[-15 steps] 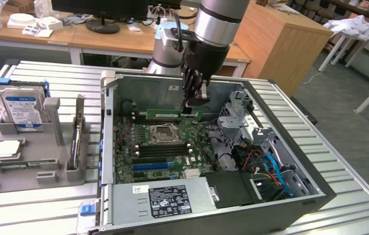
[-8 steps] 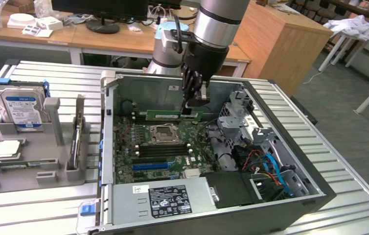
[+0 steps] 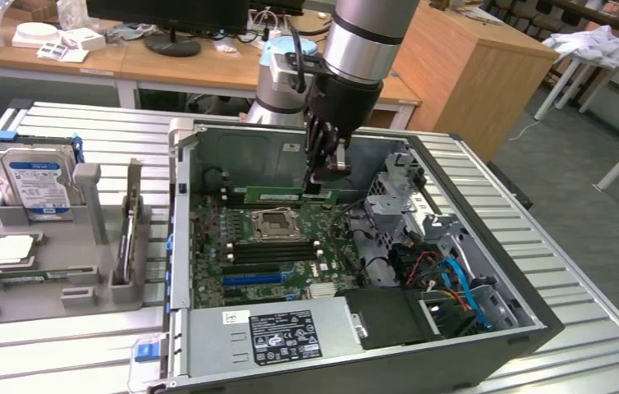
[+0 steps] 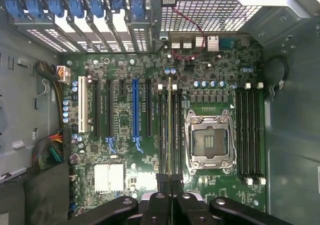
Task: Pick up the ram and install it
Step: 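Pick up the ram and move it above insertion slot, then insert the ram into the slot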
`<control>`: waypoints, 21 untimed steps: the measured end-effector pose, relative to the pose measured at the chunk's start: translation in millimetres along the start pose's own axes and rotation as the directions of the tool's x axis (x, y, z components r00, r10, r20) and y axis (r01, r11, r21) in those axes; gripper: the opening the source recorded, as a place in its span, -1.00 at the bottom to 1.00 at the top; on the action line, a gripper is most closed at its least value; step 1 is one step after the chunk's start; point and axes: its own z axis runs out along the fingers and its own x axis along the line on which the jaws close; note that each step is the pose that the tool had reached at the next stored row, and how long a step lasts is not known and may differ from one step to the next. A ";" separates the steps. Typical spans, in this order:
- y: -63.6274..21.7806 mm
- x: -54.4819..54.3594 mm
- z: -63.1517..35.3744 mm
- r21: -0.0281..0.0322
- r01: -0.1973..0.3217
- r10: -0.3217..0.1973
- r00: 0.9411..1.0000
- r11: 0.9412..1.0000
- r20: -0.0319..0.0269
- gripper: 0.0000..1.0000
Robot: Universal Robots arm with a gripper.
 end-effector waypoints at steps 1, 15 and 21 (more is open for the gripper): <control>0.0 0.0 0.4 0.000 0.000 0.000 1.000 1.000 0.000 -0.76; -0.2 0.1 5.8 0.000 0.000 0.000 1.000 1.000 0.000 -0.76; -0.3 0.1 6.5 0.000 0.000 0.000 1.000 1.000 0.000 -0.76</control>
